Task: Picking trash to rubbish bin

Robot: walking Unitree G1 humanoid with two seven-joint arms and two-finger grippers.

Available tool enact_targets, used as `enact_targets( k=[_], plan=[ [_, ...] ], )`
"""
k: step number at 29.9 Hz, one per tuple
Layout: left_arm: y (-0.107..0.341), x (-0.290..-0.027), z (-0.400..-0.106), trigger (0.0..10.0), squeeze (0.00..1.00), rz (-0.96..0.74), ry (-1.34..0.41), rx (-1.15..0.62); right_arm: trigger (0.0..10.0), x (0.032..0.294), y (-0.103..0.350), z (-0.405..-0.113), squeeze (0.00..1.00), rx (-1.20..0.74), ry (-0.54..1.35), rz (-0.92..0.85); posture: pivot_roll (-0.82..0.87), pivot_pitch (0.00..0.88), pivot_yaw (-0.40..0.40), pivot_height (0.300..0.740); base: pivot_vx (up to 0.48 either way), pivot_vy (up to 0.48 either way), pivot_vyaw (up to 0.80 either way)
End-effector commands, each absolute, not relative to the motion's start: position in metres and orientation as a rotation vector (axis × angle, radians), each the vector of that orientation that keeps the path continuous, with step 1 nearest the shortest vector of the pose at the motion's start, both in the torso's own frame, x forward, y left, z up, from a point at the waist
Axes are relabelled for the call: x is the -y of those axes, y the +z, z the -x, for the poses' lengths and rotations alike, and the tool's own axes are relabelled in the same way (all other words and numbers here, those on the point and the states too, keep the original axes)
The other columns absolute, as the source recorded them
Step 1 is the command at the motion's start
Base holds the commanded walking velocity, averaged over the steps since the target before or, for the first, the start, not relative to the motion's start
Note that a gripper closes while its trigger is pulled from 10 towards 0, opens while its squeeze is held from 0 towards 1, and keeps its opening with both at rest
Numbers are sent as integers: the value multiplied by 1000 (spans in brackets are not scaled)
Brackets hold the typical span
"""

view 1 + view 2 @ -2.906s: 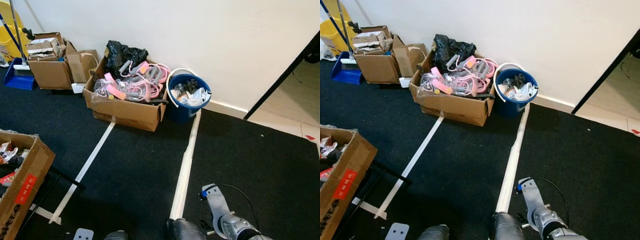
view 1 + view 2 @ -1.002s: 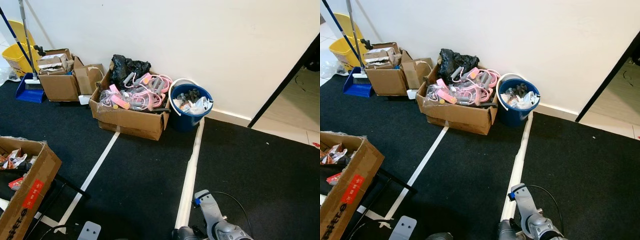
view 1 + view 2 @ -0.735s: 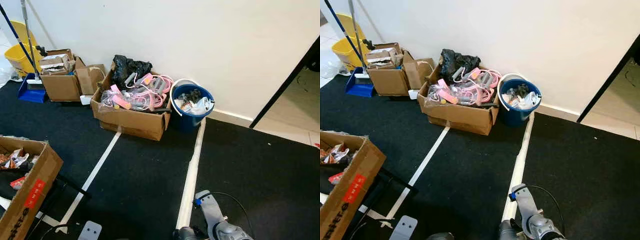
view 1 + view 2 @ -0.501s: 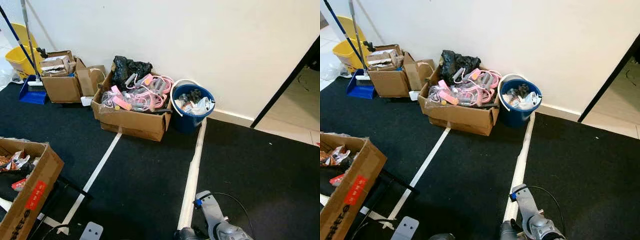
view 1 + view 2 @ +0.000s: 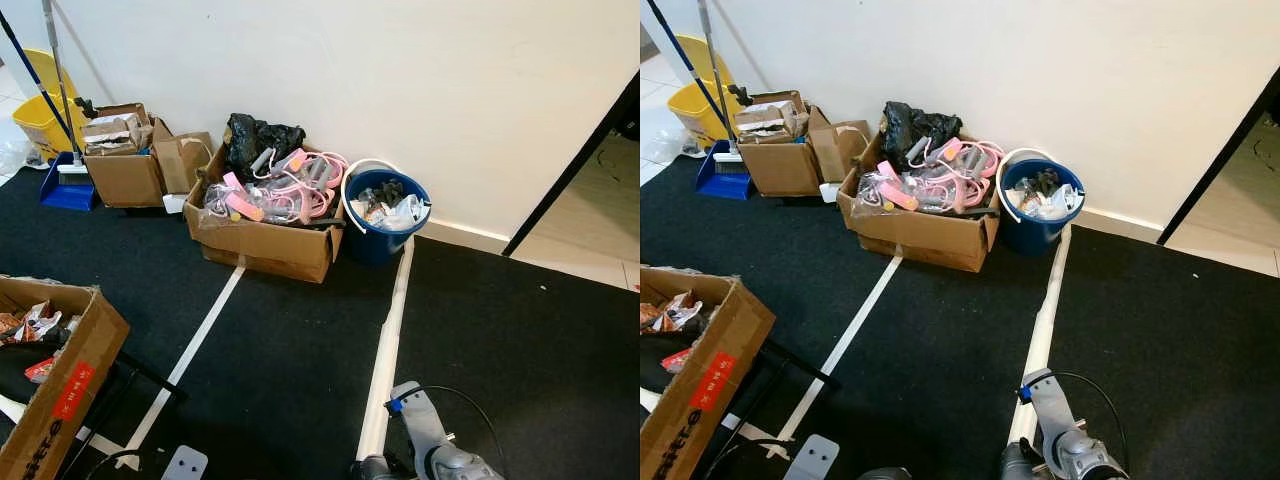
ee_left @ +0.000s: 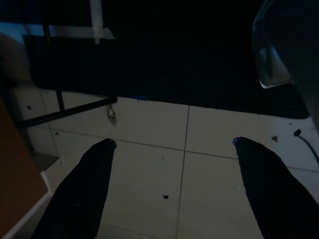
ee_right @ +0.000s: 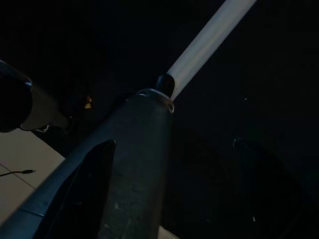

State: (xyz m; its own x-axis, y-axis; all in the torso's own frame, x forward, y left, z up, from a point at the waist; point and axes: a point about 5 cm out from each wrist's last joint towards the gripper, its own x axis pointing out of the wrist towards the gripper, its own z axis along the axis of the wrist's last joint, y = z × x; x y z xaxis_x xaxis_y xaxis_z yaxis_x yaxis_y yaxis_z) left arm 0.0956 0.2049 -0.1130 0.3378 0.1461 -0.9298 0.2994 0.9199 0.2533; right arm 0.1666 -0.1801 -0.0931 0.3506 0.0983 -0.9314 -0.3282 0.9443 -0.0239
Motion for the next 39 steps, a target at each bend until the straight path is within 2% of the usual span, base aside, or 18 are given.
enact_targets(
  k=[1,20,33,39],
  plan=[
    [-113,-204,-98,10000,0,-429,-125,-1227,10000,179,-100,-150,0,-1244,292,219,43,60,29,740,0,0,-781],
    [-114,-198,-95,10000,0,-407,-120,-1232,10000,184,-95,-161,0,-1226,291,230,55,54,18,740,0,0,-769],
    [-113,-198,-98,10000,0,-389,-109,-1218,10000,182,-93,-165,0,-1221,307,243,77,46,5,740,0,0,0],
    [-114,-199,-95,10000,0,-389,-105,-1229,10000,178,-93,-166,0,-1218,316,246,80,42,2,740,0,-409,0]
  ],
)
